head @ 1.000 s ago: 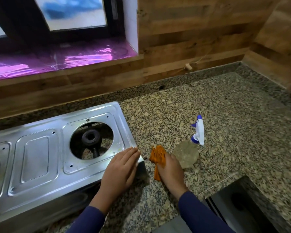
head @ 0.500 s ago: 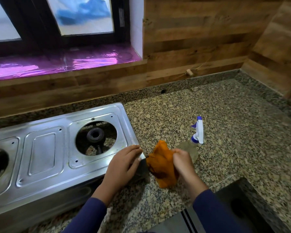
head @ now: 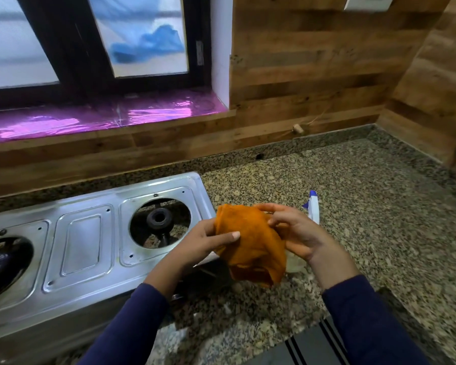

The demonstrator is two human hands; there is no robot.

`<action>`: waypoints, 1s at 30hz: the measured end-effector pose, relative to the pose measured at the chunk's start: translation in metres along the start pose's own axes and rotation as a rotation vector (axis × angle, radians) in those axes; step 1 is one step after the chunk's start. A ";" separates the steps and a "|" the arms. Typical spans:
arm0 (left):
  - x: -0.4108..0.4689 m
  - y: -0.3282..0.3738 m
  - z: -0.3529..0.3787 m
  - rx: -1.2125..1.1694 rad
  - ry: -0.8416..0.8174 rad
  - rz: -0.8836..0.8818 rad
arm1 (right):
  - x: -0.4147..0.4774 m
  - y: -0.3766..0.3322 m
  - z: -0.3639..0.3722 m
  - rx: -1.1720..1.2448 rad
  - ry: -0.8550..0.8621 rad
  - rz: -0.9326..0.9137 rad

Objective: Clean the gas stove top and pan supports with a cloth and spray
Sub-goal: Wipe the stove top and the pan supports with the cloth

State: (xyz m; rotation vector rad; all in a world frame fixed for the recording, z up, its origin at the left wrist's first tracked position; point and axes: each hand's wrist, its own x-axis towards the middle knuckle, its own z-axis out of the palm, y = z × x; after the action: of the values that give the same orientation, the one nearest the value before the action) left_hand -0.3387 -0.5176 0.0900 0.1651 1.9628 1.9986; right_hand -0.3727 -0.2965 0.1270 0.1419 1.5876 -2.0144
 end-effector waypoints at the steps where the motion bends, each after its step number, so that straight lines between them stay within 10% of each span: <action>1: -0.002 0.002 -0.001 -0.036 0.037 -0.009 | 0.003 0.007 -0.004 0.137 0.026 0.021; 7: -0.013 0.003 0.000 -0.136 0.160 -0.045 | 0.008 0.068 0.008 0.324 -0.073 0.232; 14: -0.025 0.001 -0.018 -0.150 0.183 -0.218 | 0.003 0.069 0.020 0.215 0.049 -0.080; 23: -0.018 -0.009 -0.015 0.133 0.363 -0.134 | -0.002 0.050 0.020 -0.553 0.146 -0.344; 30: -0.021 0.000 0.001 0.910 0.334 0.032 | 0.000 0.046 0.024 -1.051 0.257 -0.423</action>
State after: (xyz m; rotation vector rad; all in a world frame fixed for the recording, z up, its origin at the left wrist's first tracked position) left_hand -0.3191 -0.5236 0.0933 0.0692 2.9613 1.0411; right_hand -0.3446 -0.3245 0.0945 -0.3770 2.8000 -1.1783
